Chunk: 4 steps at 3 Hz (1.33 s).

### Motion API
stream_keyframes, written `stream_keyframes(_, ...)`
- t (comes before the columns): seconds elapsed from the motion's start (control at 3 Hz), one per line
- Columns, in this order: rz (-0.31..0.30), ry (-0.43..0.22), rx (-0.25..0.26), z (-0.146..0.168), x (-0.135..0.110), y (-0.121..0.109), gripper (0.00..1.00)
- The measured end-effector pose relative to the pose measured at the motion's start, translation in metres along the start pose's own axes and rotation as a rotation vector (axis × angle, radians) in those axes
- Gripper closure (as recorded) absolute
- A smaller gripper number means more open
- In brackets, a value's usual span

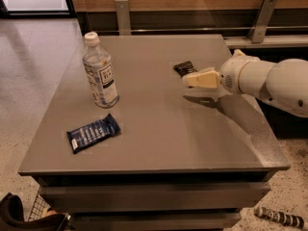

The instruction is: Pick rxbar chocolate

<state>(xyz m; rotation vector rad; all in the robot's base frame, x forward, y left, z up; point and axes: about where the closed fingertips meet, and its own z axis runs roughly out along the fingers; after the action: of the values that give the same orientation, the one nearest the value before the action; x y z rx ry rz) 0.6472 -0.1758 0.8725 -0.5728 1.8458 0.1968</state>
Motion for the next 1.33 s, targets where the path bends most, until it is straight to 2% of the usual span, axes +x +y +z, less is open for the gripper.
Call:
stream_keyframes(0.33, 0.106, 0.009, -0.021, 0.018, 0.033, 0.009, 0.00)
stream_keyframes(0.67, 0.152, -0.001, -0.052, 0.035, 0.044, 0.020, 0.00)
stream_keyframes(1.0, 0.141, -0.022, -0.119, 0.058, 0.030, 0.038, 0.00)
stream_keyframes(1.33, 0.120, -0.025, -0.158, 0.068, 0.021, 0.047, 0.00)
